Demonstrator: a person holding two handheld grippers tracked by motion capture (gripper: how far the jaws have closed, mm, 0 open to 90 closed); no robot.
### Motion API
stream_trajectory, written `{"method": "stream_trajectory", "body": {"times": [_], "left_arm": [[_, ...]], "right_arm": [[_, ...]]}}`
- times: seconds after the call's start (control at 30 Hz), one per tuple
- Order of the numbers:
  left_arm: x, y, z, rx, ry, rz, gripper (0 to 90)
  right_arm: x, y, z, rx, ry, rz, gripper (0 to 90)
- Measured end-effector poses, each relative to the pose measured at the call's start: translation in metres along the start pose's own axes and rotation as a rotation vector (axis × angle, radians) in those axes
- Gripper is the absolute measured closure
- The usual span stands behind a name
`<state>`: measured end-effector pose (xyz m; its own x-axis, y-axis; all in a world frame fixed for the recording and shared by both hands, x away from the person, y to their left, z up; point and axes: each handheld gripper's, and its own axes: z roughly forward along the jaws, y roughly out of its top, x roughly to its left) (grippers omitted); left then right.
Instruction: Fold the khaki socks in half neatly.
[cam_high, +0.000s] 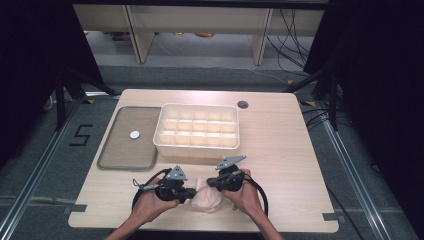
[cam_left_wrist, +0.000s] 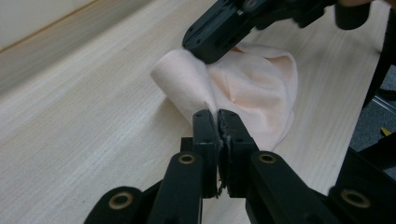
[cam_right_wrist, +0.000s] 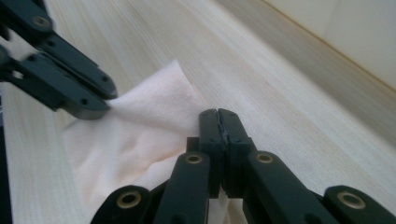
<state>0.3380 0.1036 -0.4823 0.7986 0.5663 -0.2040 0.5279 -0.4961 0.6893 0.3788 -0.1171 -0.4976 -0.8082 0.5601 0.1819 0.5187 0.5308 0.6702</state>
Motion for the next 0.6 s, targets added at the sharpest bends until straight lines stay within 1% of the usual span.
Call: {"method": "stream_trajectory", "body": {"times": [0.03,0.07,0.1,0.13,0.17,0.2,0.23,0.3,0.33,0.37,0.4,0.43,0.47,0.5,0.53,0.57,0.6], "left_arm": [[0.000,0.001,-0.002,0.014,-0.003,0.029,86.3],[-0.001,0.002,-0.002,0.006,0.003,0.030,86.4],[-0.003,0.003,-0.002,-0.007,-0.004,0.030,86.5],[-0.004,0.003,-0.002,-0.007,-0.004,0.024,86.7],[-0.005,0.005,-0.001,-0.011,-0.004,0.041,86.7],[-0.005,0.005,-0.002,0.000,-0.007,0.043,86.8],[-0.007,0.006,0.000,-0.010,-0.008,0.037,86.9],[-0.009,0.007,0.001,-0.010,-0.009,0.037,87.0],[-0.008,0.008,0.000,0.003,-0.012,0.065,87.0],[-0.009,0.008,0.001,-0.010,-0.011,0.055,87.1],[-0.010,0.008,0.000,-0.012,-0.009,0.049,87.1],[-0.010,0.008,0.000,-0.010,-0.004,0.055,87.1],[-0.009,0.008,0.000,-0.003,-0.009,0.065,87.1],[-0.008,0.008,-0.001,0.004,-0.008,0.064,87.1],[-0.009,0.008,-0.001,0.001,-0.007,0.060,87.1],[-0.008,0.008,-0.001,0.003,-0.010,0.069,87.1],[-0.008,0.008,-0.001,0.003,-0.010,0.069,87.1]], "right_arm": [[0.000,0.000,0.003,-0.010,-0.003,0.004,89.7],[0.000,0.000,0.003,0.003,0.005,0.007,89.7],[0.000,0.000,0.002,0.006,0.005,0.011,89.7],[-0.002,0.000,0.002,0.008,0.011,-0.006,89.7],[-0.003,0.000,0.003,-0.002,0.005,-0.020,89.7],[-0.002,-0.001,0.003,-0.001,0.001,-0.003,89.7],[-0.001,0.000,0.001,0.010,0.005,0.016,89.6],[-0.002,-0.001,0.001,0.005,0.001,0.009,89.5],[-0.002,-0.001,0.000,0.003,0.002,0.017,89.5],[-0.002,-0.001,-0.001,0.001,0.002,0.010,89.0],[-0.003,-0.001,-0.003,-0.013,0.001,0.006,88.9],[-0.003,-0.001,-0.006,-0.017,0.002,0.006,88.8],[-0.002,0.000,-0.010,-0.022,0.008,0.017,88.8],[-0.004,-0.001,-0.013,-0.034,0.003,-0.001,88.8],[-0.003,-0.001,-0.017,-0.041,0.000,-0.002,88.8],[-0.003,-0.001,-0.021,-0.045,0.002,0.000,88.8],[-0.002,-0.003,-0.027,-0.045,0.005,0.012,88.8]]}}
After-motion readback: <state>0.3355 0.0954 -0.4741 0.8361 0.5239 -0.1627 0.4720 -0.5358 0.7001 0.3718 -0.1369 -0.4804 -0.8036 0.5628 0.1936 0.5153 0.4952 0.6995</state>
